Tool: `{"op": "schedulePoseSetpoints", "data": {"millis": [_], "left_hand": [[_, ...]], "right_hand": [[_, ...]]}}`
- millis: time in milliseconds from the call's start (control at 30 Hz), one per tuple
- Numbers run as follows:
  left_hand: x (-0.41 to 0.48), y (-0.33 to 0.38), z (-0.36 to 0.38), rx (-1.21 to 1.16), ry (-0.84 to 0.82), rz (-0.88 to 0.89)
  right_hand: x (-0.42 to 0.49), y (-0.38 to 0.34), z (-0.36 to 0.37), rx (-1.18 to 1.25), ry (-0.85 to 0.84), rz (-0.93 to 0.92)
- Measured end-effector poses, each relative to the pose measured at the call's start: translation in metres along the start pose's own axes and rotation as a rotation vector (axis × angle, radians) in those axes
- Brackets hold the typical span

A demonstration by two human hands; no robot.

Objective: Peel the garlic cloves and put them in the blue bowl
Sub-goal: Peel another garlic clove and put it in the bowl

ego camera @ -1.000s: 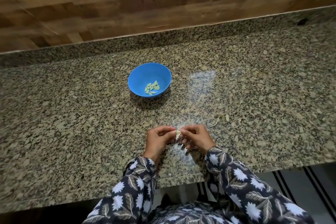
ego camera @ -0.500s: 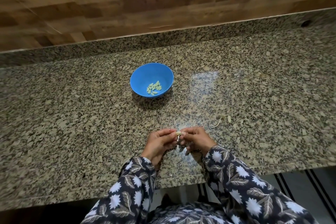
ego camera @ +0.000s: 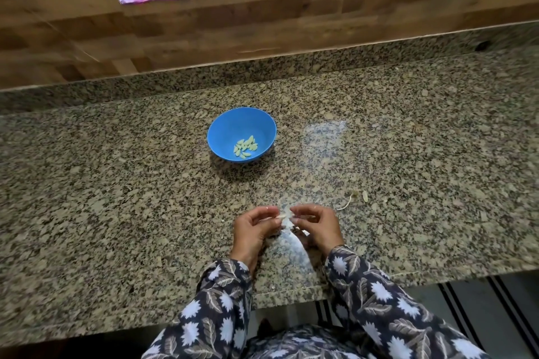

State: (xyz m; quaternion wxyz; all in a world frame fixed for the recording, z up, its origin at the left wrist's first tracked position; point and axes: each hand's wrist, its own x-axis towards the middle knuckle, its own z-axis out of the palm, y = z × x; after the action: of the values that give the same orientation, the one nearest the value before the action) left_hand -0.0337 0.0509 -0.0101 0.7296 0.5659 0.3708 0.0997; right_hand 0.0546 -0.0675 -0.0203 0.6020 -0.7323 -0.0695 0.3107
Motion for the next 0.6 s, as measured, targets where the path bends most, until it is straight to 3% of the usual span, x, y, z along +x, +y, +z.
{"op": "schedulePoseSetpoints", "data": {"millis": [300, 500, 600], "left_hand": [[-0.0047, 0.0035, 0.0047, 0.069, -0.046, 0.084], [-0.0021, -0.0002, 0.0033, 0.146, 0.001, 0.105], [-0.0006, 0.0017, 0.0019, 0.147, -0.015, 0.082]], "right_hand": [[-0.0056, -0.0023, 0.0055, 0.255, -0.014, 0.143], [-0.0017, 0.0011, 0.0047, 0.078, 0.032, 0.07], [-0.0032, -0.001, 0.004, 0.112, 0.006, 0.095]]}}
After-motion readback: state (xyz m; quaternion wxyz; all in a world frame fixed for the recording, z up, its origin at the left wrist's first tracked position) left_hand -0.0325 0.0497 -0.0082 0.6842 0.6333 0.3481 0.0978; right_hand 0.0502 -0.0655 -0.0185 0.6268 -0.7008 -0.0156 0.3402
